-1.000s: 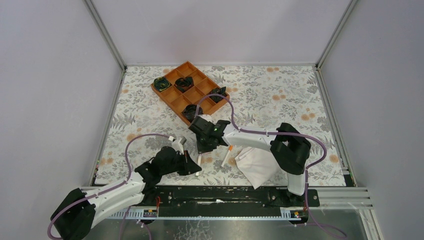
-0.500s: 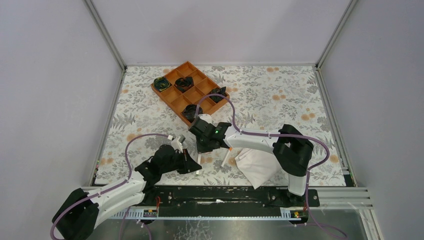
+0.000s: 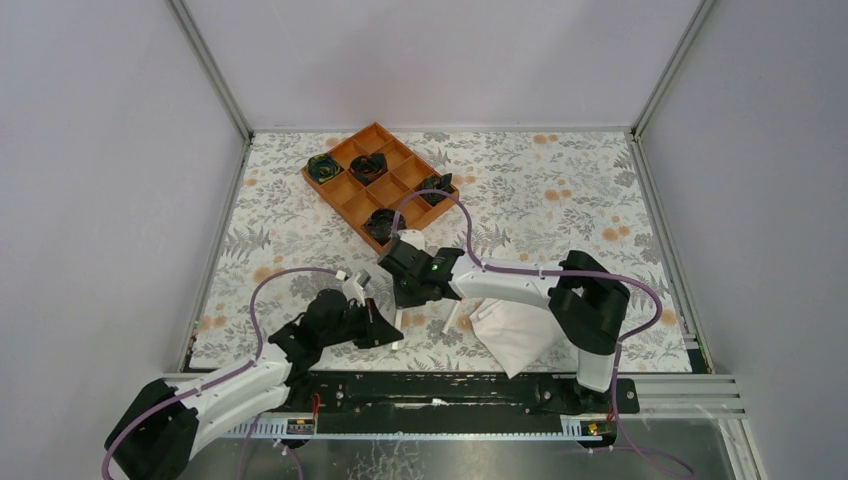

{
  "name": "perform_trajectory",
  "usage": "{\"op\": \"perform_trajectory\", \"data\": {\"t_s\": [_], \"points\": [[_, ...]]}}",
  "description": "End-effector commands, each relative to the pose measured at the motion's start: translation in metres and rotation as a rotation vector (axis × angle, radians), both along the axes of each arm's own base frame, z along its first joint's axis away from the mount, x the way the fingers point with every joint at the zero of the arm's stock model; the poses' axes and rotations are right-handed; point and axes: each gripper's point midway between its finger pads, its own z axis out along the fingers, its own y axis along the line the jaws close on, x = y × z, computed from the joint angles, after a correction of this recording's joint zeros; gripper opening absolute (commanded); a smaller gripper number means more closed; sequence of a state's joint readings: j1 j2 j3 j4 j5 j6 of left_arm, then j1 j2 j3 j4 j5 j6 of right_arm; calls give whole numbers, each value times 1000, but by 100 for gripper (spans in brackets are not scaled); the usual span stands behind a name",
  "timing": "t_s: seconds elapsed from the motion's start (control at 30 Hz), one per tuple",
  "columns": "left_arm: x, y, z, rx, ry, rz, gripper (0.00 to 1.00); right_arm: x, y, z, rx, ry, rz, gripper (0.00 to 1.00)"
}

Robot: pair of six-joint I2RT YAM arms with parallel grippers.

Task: Insert the pens into the pen caps
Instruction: Insert the pen cap onto the pen.

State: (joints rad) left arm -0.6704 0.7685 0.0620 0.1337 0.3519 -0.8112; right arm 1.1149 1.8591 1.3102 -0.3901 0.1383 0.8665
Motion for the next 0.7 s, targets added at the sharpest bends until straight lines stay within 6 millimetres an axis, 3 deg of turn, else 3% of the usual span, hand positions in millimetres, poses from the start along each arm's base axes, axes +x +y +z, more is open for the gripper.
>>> {"op": "perform_trajectory", "data": {"t_s": [0.0,0.27,0.67], "points": [[39,-7,43,-86,-220,66,0,-46,-6,4,-27,105,73,0],[52,-12,59,-117,-232,76,0,-51,3,17,2,28,62,0],[60,-15,83,-179,-233,89,0,-48,-6,23,-22,-67,35,0]]}}
